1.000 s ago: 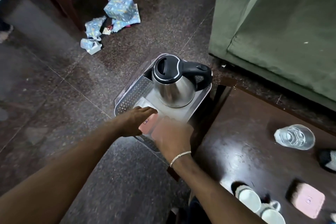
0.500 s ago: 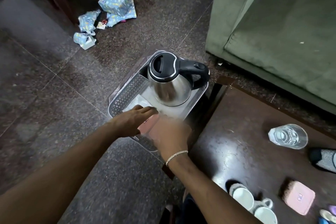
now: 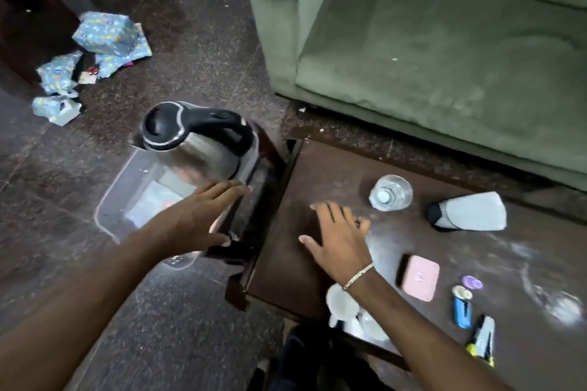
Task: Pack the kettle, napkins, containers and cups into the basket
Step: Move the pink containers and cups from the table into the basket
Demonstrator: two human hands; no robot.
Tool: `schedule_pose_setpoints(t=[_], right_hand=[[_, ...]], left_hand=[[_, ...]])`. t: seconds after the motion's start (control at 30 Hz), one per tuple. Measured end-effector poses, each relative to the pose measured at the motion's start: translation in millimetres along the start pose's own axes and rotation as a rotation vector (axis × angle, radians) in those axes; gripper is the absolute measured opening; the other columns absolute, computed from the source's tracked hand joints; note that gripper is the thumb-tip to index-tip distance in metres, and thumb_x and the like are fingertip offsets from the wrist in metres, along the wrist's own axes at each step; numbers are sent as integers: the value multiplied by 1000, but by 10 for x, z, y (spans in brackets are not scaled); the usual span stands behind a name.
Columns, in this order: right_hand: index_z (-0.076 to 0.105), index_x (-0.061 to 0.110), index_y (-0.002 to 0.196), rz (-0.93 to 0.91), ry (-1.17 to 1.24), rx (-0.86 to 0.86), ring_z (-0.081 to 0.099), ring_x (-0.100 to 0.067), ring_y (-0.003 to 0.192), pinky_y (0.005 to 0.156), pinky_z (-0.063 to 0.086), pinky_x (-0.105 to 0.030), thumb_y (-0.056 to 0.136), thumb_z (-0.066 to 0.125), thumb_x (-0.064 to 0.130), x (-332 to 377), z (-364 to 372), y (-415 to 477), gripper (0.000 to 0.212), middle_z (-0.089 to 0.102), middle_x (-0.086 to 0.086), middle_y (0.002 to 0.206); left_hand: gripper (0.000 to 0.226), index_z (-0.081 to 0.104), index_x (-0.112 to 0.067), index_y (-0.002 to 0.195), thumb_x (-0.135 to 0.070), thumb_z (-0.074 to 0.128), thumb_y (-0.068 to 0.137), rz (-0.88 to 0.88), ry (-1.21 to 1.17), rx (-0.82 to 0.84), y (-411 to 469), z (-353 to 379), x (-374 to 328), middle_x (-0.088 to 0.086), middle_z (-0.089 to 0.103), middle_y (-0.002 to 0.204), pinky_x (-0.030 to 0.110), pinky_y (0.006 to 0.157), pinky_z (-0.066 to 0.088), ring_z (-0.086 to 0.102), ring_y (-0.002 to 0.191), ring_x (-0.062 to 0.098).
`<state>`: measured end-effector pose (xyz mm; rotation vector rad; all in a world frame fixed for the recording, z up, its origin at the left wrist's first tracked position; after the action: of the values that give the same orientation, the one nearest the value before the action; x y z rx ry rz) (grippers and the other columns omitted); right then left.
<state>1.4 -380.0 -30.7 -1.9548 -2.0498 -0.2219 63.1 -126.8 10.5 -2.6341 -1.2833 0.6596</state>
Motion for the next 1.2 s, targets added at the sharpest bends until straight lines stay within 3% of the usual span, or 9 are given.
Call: schedule_pose_setpoints(t=[0.17,0.37,0.6,0.73,0.87,1.07,1.2], right_hand=[[56,29,128,155,15,60,57,-24,115,86,38,-45,80,72,54,-1197,-116,-472,56,62,6,126],[57,26,122,285,-26,107,58,-26,111,79,35,-41,77,73,49,-2332,-89,-1112,53,63,2,120],[60,22,125,456,85,125,57,-30,112,87,45,-44,76,81,40,-3244,99,-1648,56,59,-1,122],[61,16,127,502,208,159,56,-35,110,94,47,-41,77,84,26,-3540,248,-1814,56,54,-7,125],[62,21,132,553,328,167,60,-30,109,95,50,-34,79,84,26,-3661,351,-1845,57,51,-6,128],[65,32,130,550,425,187,64,-26,95,91,56,-40,81,83,27,-3655,403,-1763,53,50,-4,126],[69,32,125,545,447,226,64,-23,95,93,55,-40,81,83,26,-3658,437,-1725,47,49,-1,123]], left_hand=[[114,21,-32,161,-43,90,72,101,-116,69,721,471,-919,-5,29,164,36,119,34,28,148,19],[106,28,-22,162,-43,84,74,186,-158,140,1405,1221,-2104,2,35,165,40,121,37,38,146,24],[113,21,-15,165,-39,87,76,210,-66,242,1914,2003,-3042,6,27,169,44,122,36,30,151,27],[120,17,-14,165,-38,92,74,167,26,301,2033,2296,-3281,6,22,170,46,120,38,30,152,29],[119,19,-17,163,-36,93,72,117,42,297,2048,2440,-3393,3,26,165,49,113,47,41,139,31],[116,21,-16,162,-37,92,73,122,46,266,2049,2469,-3433,4,34,158,45,111,48,45,130,30],[115,19,-19,162,-35,92,75,101,19,280,2052,2441,-3403,1,34,154,46,101,54,45,128,30]])
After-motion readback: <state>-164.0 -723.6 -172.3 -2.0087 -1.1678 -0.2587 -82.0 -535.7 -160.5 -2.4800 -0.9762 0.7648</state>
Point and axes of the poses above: each hand's wrist, its own y-axis towards the middle knuckle, its own z-axis out of the palm, x = y × z, the point moved 6 cm from there along y, towards the middle knuckle
